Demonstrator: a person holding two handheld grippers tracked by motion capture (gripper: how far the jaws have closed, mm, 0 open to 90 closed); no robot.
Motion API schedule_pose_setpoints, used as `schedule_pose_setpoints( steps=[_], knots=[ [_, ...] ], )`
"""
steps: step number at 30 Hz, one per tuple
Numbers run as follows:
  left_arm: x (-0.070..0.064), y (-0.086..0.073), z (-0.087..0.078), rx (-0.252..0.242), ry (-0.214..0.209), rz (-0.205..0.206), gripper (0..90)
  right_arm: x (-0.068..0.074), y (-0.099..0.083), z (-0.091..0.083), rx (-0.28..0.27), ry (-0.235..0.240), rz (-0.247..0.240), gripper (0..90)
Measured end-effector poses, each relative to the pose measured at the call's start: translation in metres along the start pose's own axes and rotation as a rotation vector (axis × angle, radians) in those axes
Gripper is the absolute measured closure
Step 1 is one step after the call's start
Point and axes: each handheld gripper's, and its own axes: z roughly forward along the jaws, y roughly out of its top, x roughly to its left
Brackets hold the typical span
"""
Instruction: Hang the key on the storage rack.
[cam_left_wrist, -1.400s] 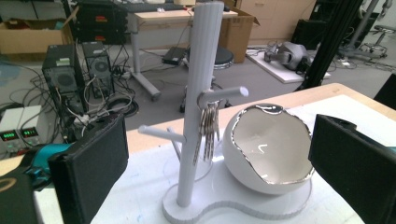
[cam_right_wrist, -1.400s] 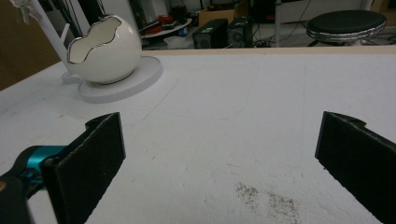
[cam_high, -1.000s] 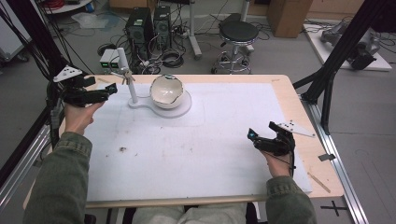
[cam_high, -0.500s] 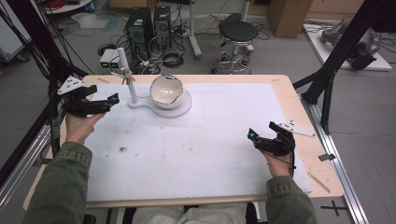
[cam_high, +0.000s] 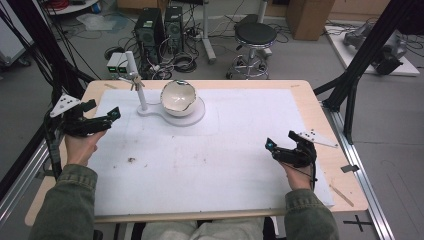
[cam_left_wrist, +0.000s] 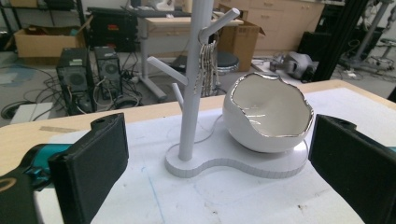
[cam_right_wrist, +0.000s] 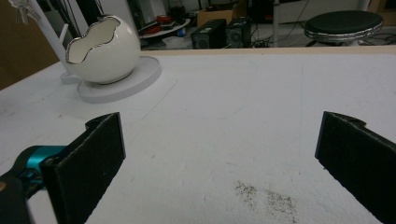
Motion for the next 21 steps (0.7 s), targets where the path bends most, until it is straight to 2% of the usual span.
schedule_pose_setpoints(
  steps=[3,12,21],
  knots=[
    [0.000,-0.005,-0.009,-0.017,0.021,0.008,5.3,-0.001,0.000,-0.001,0.000,-0.002,0.004,0.6],
    [0.001,-0.016,-0.021,-0.031,0.032,0.026,5.3,-0.002,0.000,-0.001,-0.004,-0.008,0.003,0.6],
    [0.006,-0.032,-0.034,-0.075,0.057,-0.009,5.3,-0.001,0.000,-0.002,-0.002,-0.008,0.005,0.6]
  ],
)
